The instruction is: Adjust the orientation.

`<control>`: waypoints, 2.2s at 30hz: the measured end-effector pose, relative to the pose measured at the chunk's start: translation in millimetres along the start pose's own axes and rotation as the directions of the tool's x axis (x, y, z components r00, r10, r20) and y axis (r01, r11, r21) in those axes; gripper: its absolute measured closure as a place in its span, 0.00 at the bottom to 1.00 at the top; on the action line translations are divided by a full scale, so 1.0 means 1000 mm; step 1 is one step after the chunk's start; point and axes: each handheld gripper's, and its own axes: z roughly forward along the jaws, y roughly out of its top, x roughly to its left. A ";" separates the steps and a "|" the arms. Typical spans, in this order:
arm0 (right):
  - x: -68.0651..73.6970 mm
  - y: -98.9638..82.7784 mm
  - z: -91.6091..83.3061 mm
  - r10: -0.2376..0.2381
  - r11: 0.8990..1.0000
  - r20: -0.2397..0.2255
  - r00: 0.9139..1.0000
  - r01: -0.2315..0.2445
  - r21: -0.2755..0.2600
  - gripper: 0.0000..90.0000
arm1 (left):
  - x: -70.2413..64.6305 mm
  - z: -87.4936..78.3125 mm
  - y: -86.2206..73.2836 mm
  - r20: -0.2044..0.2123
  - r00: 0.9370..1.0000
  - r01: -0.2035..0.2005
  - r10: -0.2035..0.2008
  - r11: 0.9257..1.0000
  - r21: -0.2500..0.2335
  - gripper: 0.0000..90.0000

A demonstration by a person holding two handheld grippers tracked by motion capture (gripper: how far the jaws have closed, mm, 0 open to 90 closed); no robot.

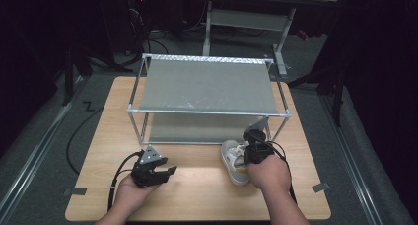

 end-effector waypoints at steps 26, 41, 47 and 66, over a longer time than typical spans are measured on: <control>0.013 0.045 0.025 0.120 0.977 0.053 0.991 -0.108 -0.184 0.92 | 0.003 0.000 0.001 0.015 1.000 -0.007 0.007 1.000 0.004 0.55; 0.003 0.042 0.028 0.181 0.968 -0.028 0.983 -0.183 -0.171 0.74 | 0.001 0.001 0.001 0.021 1.000 -0.016 0.016 1.000 0.007 0.55; -0.001 0.039 0.027 0.154 0.974 -0.029 0.988 -0.157 -0.162 0.70 | 0.001 0.002 0.001 0.024 1.000 -0.014 0.014 1.000 0.009 0.55; -0.006 0.016 0.004 0.093 0.968 -0.079 0.993 -0.108 -0.225 0.68 | -0.003 0.005 0.000 0.022 0.999 -0.027 0.027 0.999 0.018 0.55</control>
